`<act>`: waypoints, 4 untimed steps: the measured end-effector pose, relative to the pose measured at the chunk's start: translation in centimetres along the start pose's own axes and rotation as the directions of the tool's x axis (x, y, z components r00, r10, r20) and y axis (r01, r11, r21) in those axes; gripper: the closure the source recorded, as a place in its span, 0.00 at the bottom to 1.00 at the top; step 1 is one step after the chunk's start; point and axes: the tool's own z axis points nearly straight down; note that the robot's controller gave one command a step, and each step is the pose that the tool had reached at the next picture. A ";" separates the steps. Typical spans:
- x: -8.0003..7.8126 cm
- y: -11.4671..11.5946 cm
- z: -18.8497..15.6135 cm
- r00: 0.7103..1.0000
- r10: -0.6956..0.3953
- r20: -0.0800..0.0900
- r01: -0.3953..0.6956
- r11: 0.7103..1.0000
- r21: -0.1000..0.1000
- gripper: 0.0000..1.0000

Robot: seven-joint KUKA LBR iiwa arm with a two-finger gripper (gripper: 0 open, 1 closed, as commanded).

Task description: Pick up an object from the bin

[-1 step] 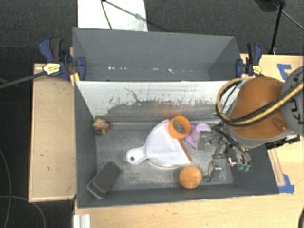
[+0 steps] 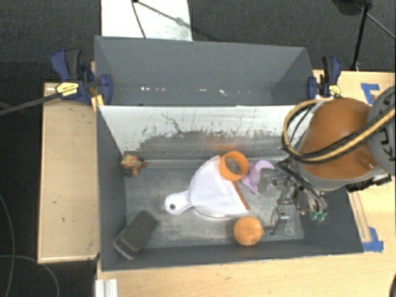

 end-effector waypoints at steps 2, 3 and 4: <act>0.2 7.0 5.5 0.997 -0.076 -0.003 0.076 0.997 -0.002 0.00; -3.2 14.2 5.3 0.995 -0.100 0.001 0.100 0.995 -0.001 0.00; -3.1 15.3 9.7 0.999 -0.037 0.015 0.037 0.999 -0.008 0.00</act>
Offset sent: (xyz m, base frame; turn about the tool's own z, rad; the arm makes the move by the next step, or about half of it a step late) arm -0.0008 0.0450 -0.0237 0.0140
